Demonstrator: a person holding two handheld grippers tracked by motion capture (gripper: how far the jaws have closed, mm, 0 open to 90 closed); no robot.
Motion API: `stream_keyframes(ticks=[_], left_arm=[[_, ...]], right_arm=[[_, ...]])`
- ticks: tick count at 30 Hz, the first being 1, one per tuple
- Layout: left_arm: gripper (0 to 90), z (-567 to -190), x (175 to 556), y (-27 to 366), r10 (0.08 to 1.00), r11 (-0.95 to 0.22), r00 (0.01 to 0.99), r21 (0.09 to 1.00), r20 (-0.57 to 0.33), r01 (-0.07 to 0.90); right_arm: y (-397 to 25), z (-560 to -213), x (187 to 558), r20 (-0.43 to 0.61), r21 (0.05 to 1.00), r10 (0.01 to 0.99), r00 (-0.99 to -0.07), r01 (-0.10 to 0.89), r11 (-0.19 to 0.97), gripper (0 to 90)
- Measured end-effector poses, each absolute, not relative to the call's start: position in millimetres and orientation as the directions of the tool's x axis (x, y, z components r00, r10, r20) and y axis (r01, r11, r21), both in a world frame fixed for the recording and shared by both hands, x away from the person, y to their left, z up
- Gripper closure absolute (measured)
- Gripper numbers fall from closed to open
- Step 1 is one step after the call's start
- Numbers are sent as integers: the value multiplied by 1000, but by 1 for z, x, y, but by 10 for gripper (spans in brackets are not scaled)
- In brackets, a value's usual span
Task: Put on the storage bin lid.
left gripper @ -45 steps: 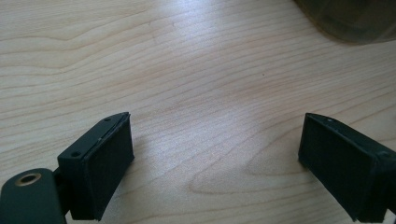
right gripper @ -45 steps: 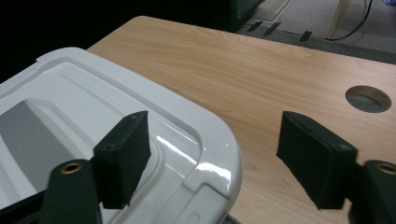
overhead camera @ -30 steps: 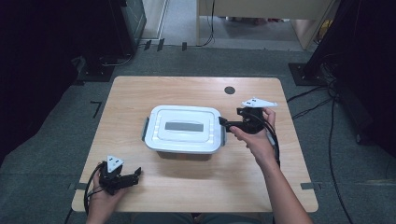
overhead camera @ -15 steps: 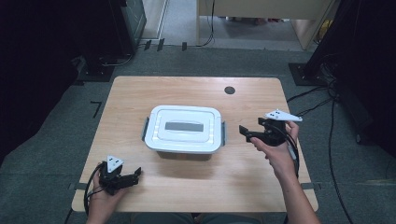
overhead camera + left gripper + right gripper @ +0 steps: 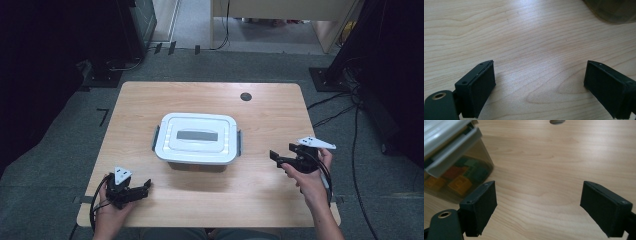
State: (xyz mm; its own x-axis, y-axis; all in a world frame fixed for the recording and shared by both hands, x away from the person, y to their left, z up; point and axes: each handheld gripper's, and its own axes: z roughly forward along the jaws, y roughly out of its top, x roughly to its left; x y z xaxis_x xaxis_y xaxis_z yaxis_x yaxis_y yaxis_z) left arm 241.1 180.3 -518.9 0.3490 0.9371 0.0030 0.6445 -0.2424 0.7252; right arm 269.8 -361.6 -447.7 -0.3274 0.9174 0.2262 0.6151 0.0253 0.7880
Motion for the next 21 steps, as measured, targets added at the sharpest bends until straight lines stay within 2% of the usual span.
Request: stream_keyframes(ticks=[21], left_arm=[[100, -519, 241, 180, 938, -241, 347, 725, 3, 645]], right_arm=[[-402, -504, 231, 218, 716, 947, -235, 698, 8, 136]])
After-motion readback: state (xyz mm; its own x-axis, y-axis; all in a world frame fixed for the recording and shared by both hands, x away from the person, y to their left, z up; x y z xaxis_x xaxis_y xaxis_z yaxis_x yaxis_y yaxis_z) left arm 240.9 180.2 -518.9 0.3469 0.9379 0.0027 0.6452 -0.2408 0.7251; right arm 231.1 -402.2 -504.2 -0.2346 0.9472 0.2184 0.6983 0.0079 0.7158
